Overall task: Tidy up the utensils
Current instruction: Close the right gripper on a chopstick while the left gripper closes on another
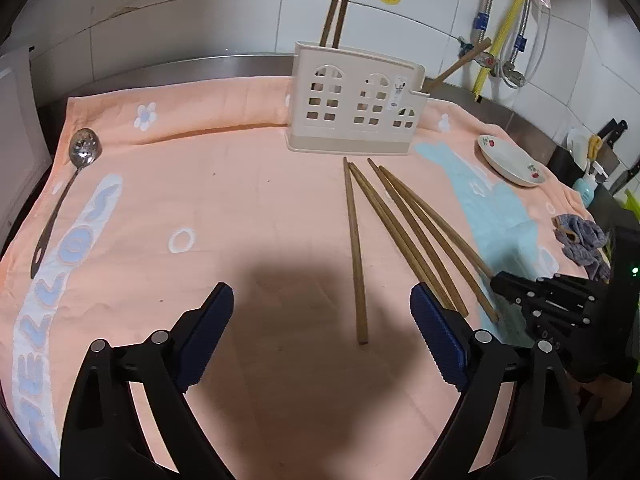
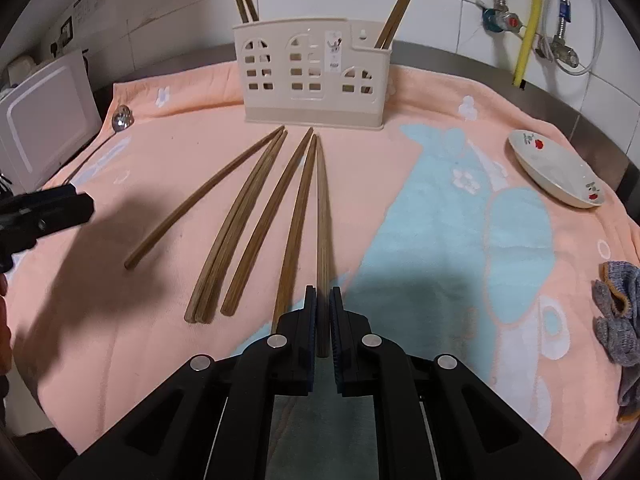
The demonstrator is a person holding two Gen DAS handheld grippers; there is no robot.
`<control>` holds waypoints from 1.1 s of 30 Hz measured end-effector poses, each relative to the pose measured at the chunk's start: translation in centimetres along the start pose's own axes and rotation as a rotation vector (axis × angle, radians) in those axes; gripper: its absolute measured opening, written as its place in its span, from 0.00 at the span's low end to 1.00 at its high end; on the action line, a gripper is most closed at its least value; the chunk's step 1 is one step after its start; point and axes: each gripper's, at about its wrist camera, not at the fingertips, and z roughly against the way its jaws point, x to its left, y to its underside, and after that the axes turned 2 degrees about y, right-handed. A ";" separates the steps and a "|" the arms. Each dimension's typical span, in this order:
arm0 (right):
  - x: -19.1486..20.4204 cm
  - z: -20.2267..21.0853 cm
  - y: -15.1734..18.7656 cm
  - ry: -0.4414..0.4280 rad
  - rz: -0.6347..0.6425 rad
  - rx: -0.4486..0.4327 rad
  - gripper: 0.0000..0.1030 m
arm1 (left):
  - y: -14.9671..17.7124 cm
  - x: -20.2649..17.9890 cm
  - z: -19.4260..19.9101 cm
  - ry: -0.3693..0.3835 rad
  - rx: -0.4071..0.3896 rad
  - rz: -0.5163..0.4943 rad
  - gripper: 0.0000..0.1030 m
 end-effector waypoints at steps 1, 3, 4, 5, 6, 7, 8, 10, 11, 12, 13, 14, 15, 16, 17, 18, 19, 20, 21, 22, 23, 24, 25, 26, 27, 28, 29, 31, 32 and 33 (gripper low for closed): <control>-0.1 0.2 -0.1 -0.001 -0.003 -0.006 0.06 | 0.0 -0.2 -0.2 0.008 0.004 -0.001 0.81; -0.3 0.6 -0.3 0.000 -0.006 -0.017 0.06 | -0.1 -0.4 -0.5 0.015 0.010 -0.003 0.78; -0.5 0.8 -0.3 -0.002 -0.010 -0.023 0.06 | -0.1 -0.5 -0.7 0.020 0.014 -0.004 0.76; -0.6 1.0 -0.4 -0.004 -0.013 -0.028 0.06 | -0.1 -0.6 -0.9 0.025 0.018 -0.004 0.74; -0.6 1.2 -0.5 -0.005 -0.014 -0.034 0.06 | -0.2 -0.7 -1.1 0.031 0.023 -0.006 0.71; -0.7 1.5 -0.6 -0.005 -0.016 -0.041 0.06 | -0.2 -0.8 -1.3 0.037 0.028 -0.008 0.68; -0.8 1.7 -0.7 -0.006 -0.018 -0.047 0.06 | -0.2 -1.0 -1.6 0.044 0.035 -0.012 0.65; -0.9 2.2 -1.0 -0.007 -0.022 -0.062 0.06 | -0.2 -1.2 -2.1 0.053 0.046 -0.015 0.60; -1.0 2.4 -1.1 -0.008 -0.024 -0.068 0.06 | -0.2 -1.3 -2.5 0.062 0.054 -0.018 0.57; -1.1 2.6 -1.2 -0.009 -0.026 -0.075 0.06 | -0.2 -1.4 -2.8 0.066 0.061 -0.022 0.56; -1.2 2.9 -1.3 -0.012 -0.028 -0.083 0.06 | -0.2 -1.5 -3.1 0.067 0.066 -0.026 0.53; -1.2 3.1 -1.3 -0.013 -0.029 -0.089 0.06 | -0.2 -1.7 -3.5 0.070 0.074 -0.033 0.49; -1.2 3.3 -1.4 -0.014 -0.031 -0.096 0.06 | -0.2 -1.8 -3.9 0.074 0.083 -0.038 0.46; -1.3 3.5 -1.6 -0.016 -0.032 -0.104 0.06 | -0.2 -1.9 -4.2 0.077 0.090 -0.041 0.43; -1.4 3.7 -1.7 -0.017 -0.034 -0.110 0.06 | -0.2 -2.0 -4.6 0.079 0.095 -0.046 0.39; -1.5 3.8 -1.8 -0.018 -0.034 -0.114 0.06 | -0.2 -2.1 -4.9 0.081 0.099 -0.048 0.37; -1.5 4.0 -1.9 -0.019 -0.036 -0.120 0.06 | -0.2 -2.1 -5.2 0.082 0.104 -0.050 0.33; -1.6 4.1 -2.0 -0.020 -0.036 -0.123 0.06 | -0.3 -2.1 -5.5 0.086 0.109 -0.049 0.29; -1.6 4.2 -2.0 -0.020 -0.036 -0.126 0.06 | -0.3 -2.0 -5.8 0.089 0.114 -0.048 0.28; -1.6 4.3 -2.1 -0.021 -0.038 -0.129 0.06 | -0.4 -2.1 -6.1 0.088 0.117 -0.048 0.27; -1.7 4.4 -2.2 -0.022 -0.039 -0.131 0.06 | -0.4 -2.1 -6.3 0.088 0.119 -0.048 0.26; -1.7 4.3 -2.2 -0.023 -0.039 -0.132 0.06 | -0.5 -2.0 -6.6 0.088 0.123 -0.047 0.24; -1.7 4.3 -2.3 -0.023 -0.039 -0.134 0.06 | -0.6 -2.0 -7.0 0.086 0.127 -0.045 0.21; -1.8 4.3 -2.3 -0.024 -0.040 -0.135 0.06 | -0.6 -2.0 -7.1 0.084 0.130 -0.044 0.20; -1.8 4.3 -2.3 -0.026 -0.041 -0.135 0.06 | -0.7 -1.9 -7.3 0.082 0.134 -0.041 0.19; -1.8 4.3 -2.4 -0.027 -0.041 -0.136 0.06 | -0.7 -1.8 -7.5 0.081 0.136 -0.039 0.18; -1.9 4.3 -2.4 -0.026 -0.041 -0.138 0.06 | -0.7 -1.8 -7.6 0.079 0.137 -0.039 0.18; -2.0 4.3 -2.5 -0.030 -0.044 -0.143 0.06 | -0.8 -1.9 -7.8 0.074 0.137 -0.046 0.16; -2.1 4.4 -2.6 -0.032 -0.047 -0.145 0.06 | -0.8 -2.0 -7.9 0.065 0.138 -0.052 0.15; -2.1 4.5 -2.7 -0.033 -0.047 -0.149 0.06 | -0.8 -2.0 -7.9 0.061 0.139 -0.055 0.15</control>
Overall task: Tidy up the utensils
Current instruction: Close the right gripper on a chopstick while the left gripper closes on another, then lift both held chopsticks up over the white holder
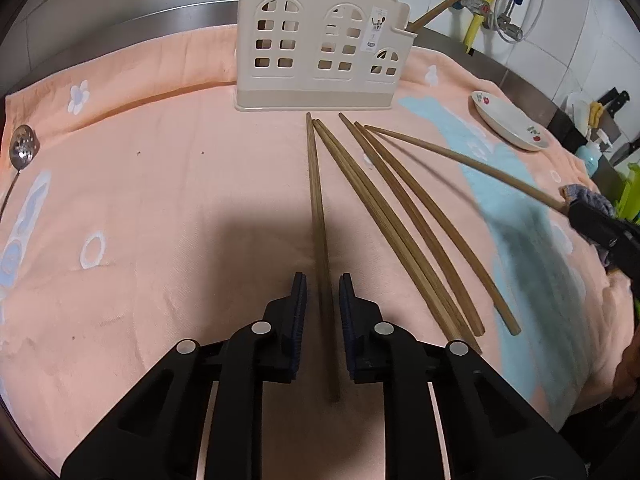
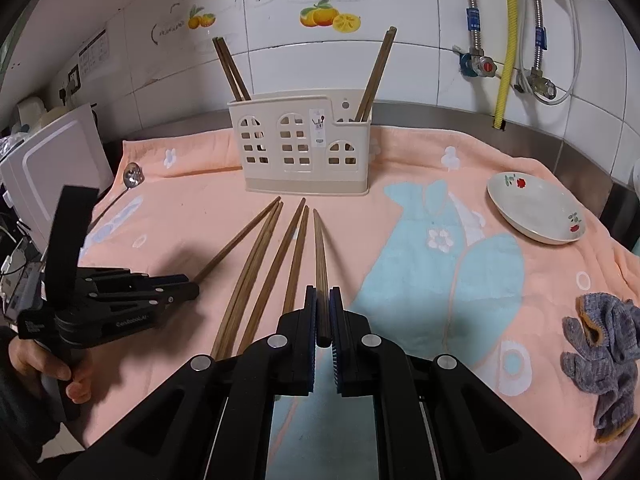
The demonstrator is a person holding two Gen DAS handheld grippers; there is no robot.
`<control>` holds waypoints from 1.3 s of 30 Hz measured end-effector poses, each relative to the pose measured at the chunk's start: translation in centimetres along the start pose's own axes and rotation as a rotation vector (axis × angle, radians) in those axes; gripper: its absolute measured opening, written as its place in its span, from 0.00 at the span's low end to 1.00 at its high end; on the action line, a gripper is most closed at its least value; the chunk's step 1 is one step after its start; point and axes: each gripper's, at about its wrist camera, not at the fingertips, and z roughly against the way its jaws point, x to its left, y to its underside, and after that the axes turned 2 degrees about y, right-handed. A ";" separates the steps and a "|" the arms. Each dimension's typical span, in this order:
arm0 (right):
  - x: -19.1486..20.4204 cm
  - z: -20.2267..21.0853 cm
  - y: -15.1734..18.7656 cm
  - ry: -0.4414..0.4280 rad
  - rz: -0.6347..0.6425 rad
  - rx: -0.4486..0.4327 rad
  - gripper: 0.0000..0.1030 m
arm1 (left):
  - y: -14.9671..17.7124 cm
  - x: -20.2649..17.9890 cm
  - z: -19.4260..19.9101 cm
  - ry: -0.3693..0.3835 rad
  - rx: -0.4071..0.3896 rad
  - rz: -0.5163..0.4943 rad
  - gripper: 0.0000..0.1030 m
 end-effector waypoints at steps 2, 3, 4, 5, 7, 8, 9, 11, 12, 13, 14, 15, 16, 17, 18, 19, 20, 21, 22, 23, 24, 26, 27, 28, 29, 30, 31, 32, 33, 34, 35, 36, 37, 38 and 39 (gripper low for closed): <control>0.1 0.2 -0.2 0.002 0.003 -0.009 0.06 | -0.1 -0.2 -0.1 -0.018 0.003 -0.011 0.11; 0.1 0.3 -0.4 0.002 0.004 -0.014 0.06 | -0.1 -0.3 -0.1 -0.029 0.004 -0.019 0.11; 0.2 0.4 -0.5 0.002 0.006 -0.019 0.06 | -0.2 -0.4 -0.2 -0.036 0.006 -0.029 0.10; 0.2 0.6 -0.6 0.002 0.008 -0.024 0.06 | -0.2 -0.5 -0.2 -0.043 0.007 -0.039 0.10; 0.3 0.9 -0.9 0.003 0.011 -0.034 0.06 | -0.2 -0.8 -0.2 -0.056 0.011 -0.057 0.09; 0.3 1.0 -1.1 0.003 0.011 -0.038 0.06 | -0.3 -0.8 -0.1 -0.054 0.013 -0.057 0.06; 0.3 1.1 -1.2 0.002 0.011 -0.042 0.06 | -0.3 -0.7 -0.1 -0.050 0.013 -0.053 0.06; 0.3 1.4 -1.5 0.004 0.016 -0.051 0.06 | -0.5 -0.6 0.4 -0.038 0.005 -0.044 0.06; 0.4 1.6 -1.7 0.005 0.019 -0.058 0.06 | -0.5 -0.6 0.7 -0.029 -0.002 -0.042 0.06; 0.4 1.8 -2.0 0.005 0.022 -0.064 0.06 | -0.6 -0.6 1.1 -0.023 -0.009 -0.041 0.06; 0.4 2.0 -2.1 0.005 0.023 -0.069 0.06 | -0.7 -0.6 1.6 -0.018 -0.022 -0.043 0.06; 0.4 2.2 -2.3 0.003 0.026 -0.075 0.06 | -0.9 -0.7 2.1 -0.013 -0.034 -0.046 0.06; 0.5 2.5 -2.7 0.003 0.029 -0.084 0.06 | -1.0 -0.7 2.6 -0.010 -0.043 -0.048 0.06; 0.5 2.6 -2.9 0.002 0.031 -0.089 0.06 | -1.2 -0.8 3.2 -0.004 -0.058 -0.053 0.06; 0.5 2.8 -3.3 -0.003 0.033 -0.096 0.06 | -1.5 -1.0 3.8 0.003 -0.075 -0.059 0.06; 0.5 3.0 -3.6 -0.008 0.034 -0.102 0.06 | -1.8 -1.1 4.5 0.008 -0.092 -0.066 0.05; 0.6 3.2 -4.0 -0.013 0.037 -0.108 0.06 | -2.1 -1.4 5.2 0.011 -0.112 -0.074 0.05; 0.7 3.4 -4.5 -0.013 0.044 -0.116 0.06 | -2.4 -1.5 5.8 0.013 -0.129 -0.081 0.05; 0.7 3.6 -4.8 -0.012 0.050 -0.121 0.06 | -2.6 -1.7 6.4 0.018 -0.145 -0.088 0.05; 0.9 3.8 -5.2 -0.013 0.060 -0.129 0.06 | -3.0 -1.9 7.1 0.022 -0.166 -0.096 0.05; 0.9 4.0 -5.6 -0.014 0.067 -0.134 0.06 | -3.4 -2.0 7.6 0.025 -0.178 -0.100 0.05; 1.0 4.4 -6.4 -0.017 0.079 -0.146 0.06 | -3.9 -2.3 8.6 0.032 -0.204 -0.111 0.05; 1.0 4.5 -6.8 -0.022 0.082 -0.149 0.06 | -4.3 -2.5 9.1 0.034 -0.216 -0.118 0.05; 1.0 4.6 -7.4 -0.027 0.086 -0.154 0.06 | -4.6 -2.6 9.4 0.036 -0.225 -0.124 0.05; 1.0 4.7 -7.8 -0.028 0.091 -0.156 0.06 | -4.8 -2.6 9.6 0.038 -0.230 -0.126 0.05; 1.0 4.7 -8.1 -0.032 0.093 -0.156 0.06 | -5.0 -2.8 9.7 0.041 -0.233 -0.127 0.05; 0.9 4.7 -8.5 -0.039 0.095 -0.155 0.06 | -5.4 -2.7 9.9 0.047 -0.236 -0.125 0.05; 0.8 4.7 -9.0 -0.045 0.096 -0.154 0.06 | -5.7 -2.6 10.0 0.052 -0.237 -0.123 0.05; 0.7 4.7 -9.4 -0.047 0.099 -0.154 0.06 | -6.1 -2.5 10.1 0.056 -0.242 -0.121 0.05; 0.6 4.8 -10.1 -0.054 0.102 -0.153 0.06 | -6.6 -2.5 10.4 0.060 -0.249 -0.122 0.05; 0.5 4.9 -10.7 -0.059 0.104 -0.155 0.06 | -7.1 -2.4 10.6 0.062 -0.254 -0.125 0.05; 0.5 4.9 -11.1 -0.062 0.108 -0.155 0.06 | -7.4 -2.4 10.7 0.063 -0.258 -0.130 0.05; 0.4 5.0 -11.7 -0.066 0.112 -0.156 0.06 | -8.0 -2.4 11.0 0.062 -0.265 -0.137 0.05; 0.3 5.1 -12.6 -0.072 0.115 -0.157 0.06 | -8.5 -2.5 11.3 0.062 -0.271 -0.142 0.05; 0.2 5.2 -13.2 -0.076 0.119 -0.158 0.06 | -9.0 -2.5 11.5 0.061 -0.276 -0.148 0.05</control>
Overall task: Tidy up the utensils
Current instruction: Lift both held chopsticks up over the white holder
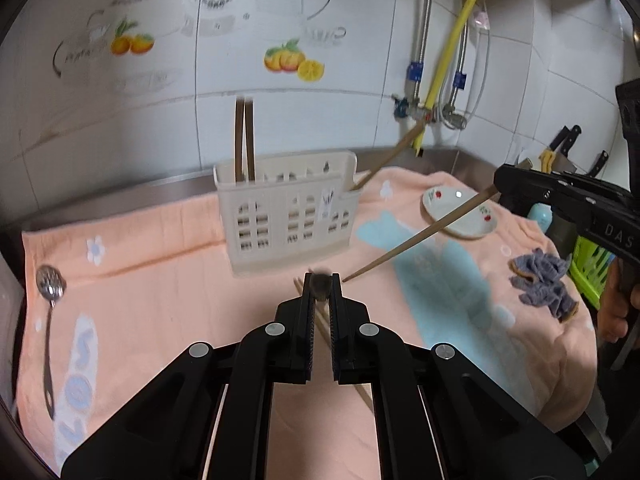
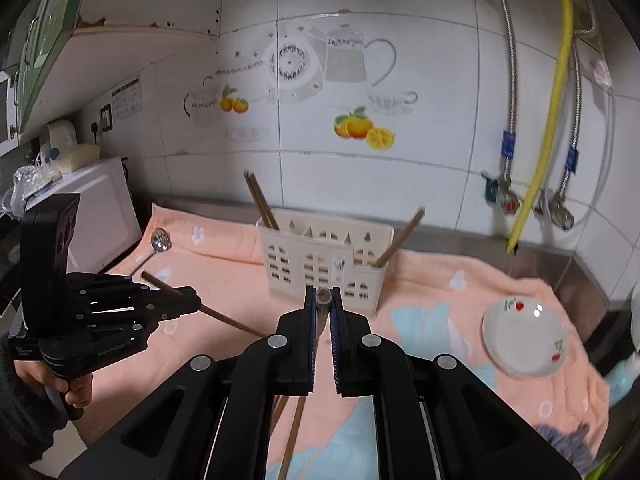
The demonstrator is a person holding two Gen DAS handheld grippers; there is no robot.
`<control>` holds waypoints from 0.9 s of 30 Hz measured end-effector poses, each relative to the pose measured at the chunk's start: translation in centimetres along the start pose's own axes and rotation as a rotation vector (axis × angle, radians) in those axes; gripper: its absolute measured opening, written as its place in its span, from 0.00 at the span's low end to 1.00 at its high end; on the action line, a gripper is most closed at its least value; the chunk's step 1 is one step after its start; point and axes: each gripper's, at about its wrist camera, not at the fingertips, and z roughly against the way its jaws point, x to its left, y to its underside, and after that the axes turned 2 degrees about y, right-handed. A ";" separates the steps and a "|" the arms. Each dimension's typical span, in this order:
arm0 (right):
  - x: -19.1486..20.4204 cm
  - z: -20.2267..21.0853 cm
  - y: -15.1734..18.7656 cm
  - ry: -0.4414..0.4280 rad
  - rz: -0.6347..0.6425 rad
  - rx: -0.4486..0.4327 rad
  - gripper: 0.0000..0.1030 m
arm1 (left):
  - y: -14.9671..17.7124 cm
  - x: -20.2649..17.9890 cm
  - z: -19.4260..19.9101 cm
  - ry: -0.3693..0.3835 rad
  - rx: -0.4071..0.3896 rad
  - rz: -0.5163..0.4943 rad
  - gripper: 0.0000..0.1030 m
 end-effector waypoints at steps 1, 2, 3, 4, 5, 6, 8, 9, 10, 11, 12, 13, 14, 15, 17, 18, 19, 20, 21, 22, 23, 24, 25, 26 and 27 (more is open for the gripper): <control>-0.1 0.0 -0.6 -0.003 0.004 0.000 0.06 | -0.7 0.1 0.1 -0.001 -0.005 -0.004 0.05; -0.3 0.2 -1.6 -0.008 0.011 -0.005 0.06 | -1.1 0.1 0.2 0.002 -0.010 -0.007 0.05; -0.4 0.3 -2.1 -0.014 0.015 -0.006 0.06 | -1.8 0.1 0.3 0.004 -0.016 -0.013 0.05; -0.6 0.5 -3.0 -0.018 0.022 -0.009 0.06 | -2.6 0.1 0.5 0.005 -0.026 -0.020 0.05; -0.7 0.6 -3.6 -0.019 0.026 -0.012 0.06 | -3.2 0.1 0.7 0.006 -0.033 -0.024 0.05; -0.8 0.7 -4.1 -0.019 0.031 -0.016 0.06 | -3.9 0.1 0.9 0.009 -0.041 -0.027 0.05; -1.1 1.0 -5.5 -0.021 0.035 -0.024 0.06 | -5.4 0.0 1.3 0.006 -0.064 -0.038 0.05; -1.2 1.2 -5.8 -0.020 0.038 -0.027 0.06 | -6.1 -0.1 1.5 0.004 -0.075 -0.047 0.05; -1.3 1.2 -6.4 -0.019 0.041 -0.030 0.06 | -7.0 -0.2 1.7 -0.001 -0.090 -0.054 0.05; -1.5 1.3 -6.8 -0.016 0.044 -0.033 0.06 | -7.6 -0.3 1.9 -0.003 -0.101 -0.059 0.05; -1.6 1.3 -7.1 -0.013 0.046 -0.035 0.06 | -8.4 -0.4 2.1 -0.005 -0.115 -0.065 0.05; -1.7 1.3 -7.6 -0.004 0.049 -0.038 0.06 | -9.5 -0.5 2.3 -0.004 -0.132 -0.069 0.05; -1.8 1.2 -7.9 0.000 0.051 -0.040 0.06 | -10.1 -0.5 2.4 -0.004 -0.141 -0.071 0.05; -2.0 1.1 -8.2 0.001 0.048 -0.043 0.06 | -11.1 -0.6 2.5 -0.008 -0.154 -0.075 0.05; -2.3 1.1 -9.0 0.007 0.043 -0.052 0.06 | -12.6 -0.6 2.6 -0.024 -0.181 -0.084 0.05; -2.5 1.1 -9.2 0.011 0.041 -0.057 0.06 | -13.4 -0.6 2.6 -0.034 -0.196 -0.088 0.05; -2.7 1.0 -9.6 0.014 0.037 -0.063 0.06 | -14.0 -0.5 2.6 -0.043 -0.208 -0.089 0.05; -2.9 0.9 -10.0 0.016 0.034 -0.067 0.06 | -14.8 -0.4 2.5 -0.054 -0.220 -0.090 0.05; -3.0 0.9 -10.2 0.018 0.032 -0.068 0.06 | -15.3 -0.4 2.5 -0.058 -0.227 -0.088 0.05; -3.2 0.6 -10.6 0.024 0.033 -0.068 0.06 | -15.8 -0.2 2.4 -0.062 -0.233 -0.084 0.05; -3.3 0.3 -10.9 0.033 0.036 -0.066 0.06 | -16.4 0.0 2.1 -0.069 -0.242 -0.078 0.05; -3.4 0.0 -11.1 0.036 0.035 -0.063 0.06 | -16.9 0.2 1.9 -0.074 -0.249 -0.074 0.05; -3.6 -0.3 -11.2 0.036 0.034 -0.059 0.06 | -17.3 0.4 1.8 -0.080 -0.257 -0.068 0.05; -3.8 -0.9 -11.4 0.039 0.034 -0.051 0.06 | -17.7 0.7 1.5 -0.090 -0.268 -0.061 0.05; -3.9 -1.3 -11.5 0.043 0.034 -0.046 0.06 | -18.1 0.9 1.3 -0.096 -0.275 -0.057 0.05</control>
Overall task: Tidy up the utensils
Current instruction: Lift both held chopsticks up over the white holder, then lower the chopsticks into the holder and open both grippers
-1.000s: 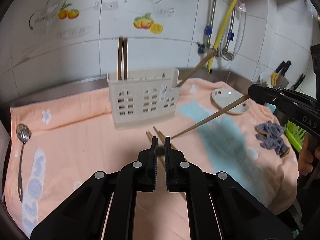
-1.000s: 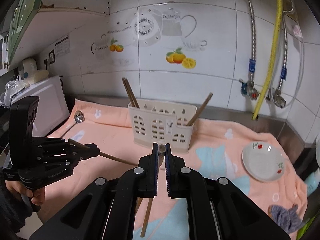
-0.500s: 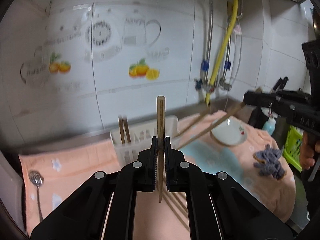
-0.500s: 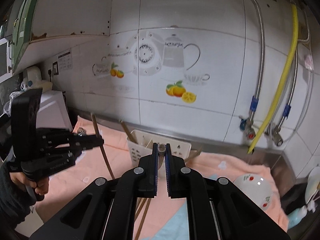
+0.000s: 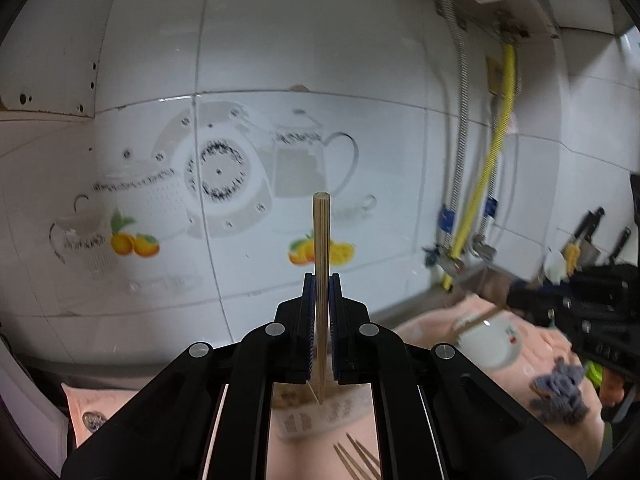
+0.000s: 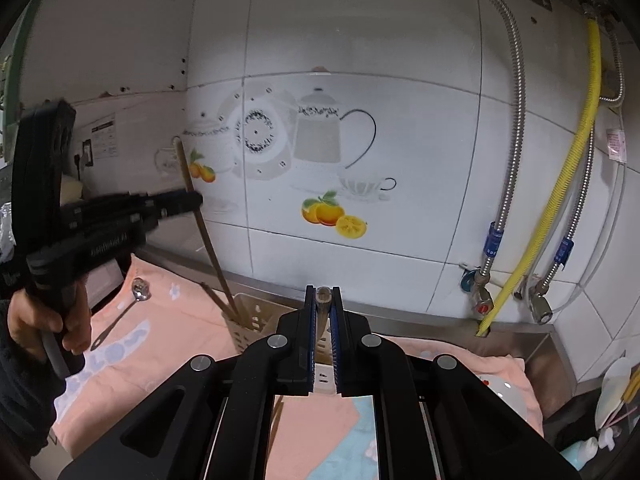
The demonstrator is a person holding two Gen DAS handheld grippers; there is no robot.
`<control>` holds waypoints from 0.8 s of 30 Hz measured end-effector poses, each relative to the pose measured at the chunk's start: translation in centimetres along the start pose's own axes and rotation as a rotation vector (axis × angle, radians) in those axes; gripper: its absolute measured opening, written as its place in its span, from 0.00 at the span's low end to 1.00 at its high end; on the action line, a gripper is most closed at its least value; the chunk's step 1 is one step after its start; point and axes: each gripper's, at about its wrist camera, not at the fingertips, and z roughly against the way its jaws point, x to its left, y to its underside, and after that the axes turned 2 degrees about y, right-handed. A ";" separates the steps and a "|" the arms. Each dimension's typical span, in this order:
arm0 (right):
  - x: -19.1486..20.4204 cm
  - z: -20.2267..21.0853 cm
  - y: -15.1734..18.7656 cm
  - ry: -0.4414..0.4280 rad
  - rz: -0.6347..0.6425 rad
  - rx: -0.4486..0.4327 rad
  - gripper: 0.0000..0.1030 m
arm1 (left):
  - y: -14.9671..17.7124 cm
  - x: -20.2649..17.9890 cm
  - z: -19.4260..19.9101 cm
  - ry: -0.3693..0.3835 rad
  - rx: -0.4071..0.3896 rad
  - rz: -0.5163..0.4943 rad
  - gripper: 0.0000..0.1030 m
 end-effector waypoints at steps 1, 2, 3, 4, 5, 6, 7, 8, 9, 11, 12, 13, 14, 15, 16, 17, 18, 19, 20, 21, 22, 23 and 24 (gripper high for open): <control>-0.1 -0.6 0.0 0.002 0.000 0.009 0.06 | -0.1 0.2 -0.3 -0.003 -0.004 0.005 0.05; -0.2 -1.0 0.0 0.001 -0.001 0.015 0.06 | -0.2 0.5 -0.7 -0.008 -0.006 0.010 0.05; -0.2 -1.4 0.1 0.002 -0.001 0.022 0.06 | -0.1 0.7 -1.0 -0.018 -0.009 0.009 0.05; -0.3 -1.9 0.3 0.006 0.001 0.028 0.06 | 0.0 0.8 -1.4 -0.036 -0.012 0.005 0.05; -0.3 -2.4 0.5 0.007 0.000 0.036 0.06 | 0.2 1.0 -1.7 -0.041 -0.010 0.005 0.05; -0.4 -2.8 0.7 0.003 -0.004 0.044 0.06 | 0.4 1.3 -2.2 -0.044 -0.004 0.010 0.05; -0.4 -3.3 1.0 0.002 -0.007 0.053 0.06 | 0.7 1.6 -2.6 -0.046 0.005 0.017 0.05; -0.5 -3.7 1.2 0.003 -0.007 0.059 0.06 | 1.2 2.0 -3.2 -0.049 0.019 0.025 0.05; -0.5 -4.2 1.4 0.003 -0.008 0.068 0.06 | 1.6 2.3 -3.7 -0.055 0.033 0.033 0.05; -0.5 -5.0 1.8 0.002 -0.009 0.082 0.06 | 2.4 3.1 -4.6 -0.057 0.059 0.053 0.05; -0.5 -5.3 2.0 0.002 -0.010 0.087 0.06 | 2.9 3.5 -5.0 -0.056 0.074 0.067 0.05; -0.5 -5.7 2.2 0.001 -0.012 0.094 0.06 | 3.3 3.9 -5.4 -0.056 0.087 0.078 0.05; -0.5 -5.9 2.3 0.001 -0.013 0.098 0.06 | 3.6 4.1 -5.7 -0.054 0.096 0.085 0.05; -0.5 -6.2 2.4 0.001 -0.014 0.103 0.06 | 3.9 4.4 -6.0 -0.052 0.106 0.091 0.05; -0.6 -6.5 2.6 0.001 -0.017 0.110 0.06 | 4.2 4.5 -6.2 -0.052 0.115 0.096 0.05; -0.6 -6.7 2.7 0.000 -0.018 0.114 0.06 | 4.5 4.7 -6.4 -0.051 0.124 0.100 0.05; -0.6 -6.9 2.9 0.000 -0.019 0.117 0.06 | 4.8 4.8 -6.5 -0.050 0.130 0.100 0.05; -0.6 -7.2 3.0 -0.001 -0.021 0.123 0.06 | 4.9 4.9 -6.6 -0.051 0.137 0.099 0.05; -0.6 -7.3 3.1 -0.004 -0.024 0.127 0.06 | 5.1 4.9 -6.7 -0.050 0.143 0.100 0.05; -0.6 -7.4 3.2 -0.005 -0.026 0.128 0.06 | 5.3 4.9 -6.7 -0.051 0.146 0.101 0.05; -0.6 -7.4 3.3 -0.009 -0.031 0.127 0.07 | 5.4 4.9 -6.6 -0.055 0.145 0.100 0.07; -0.6 -7.3 3.4 -0.011 -0.033 0.124 0.07 | 5.4 4.9 -6.5 -0.053 0.143 0.100 0.07; -0.6 -7.2 3.4 -0.011 -0.034 0.120 0.08 | 5.4 4.9 -6.3 -0.053 0.141 0.098 0.07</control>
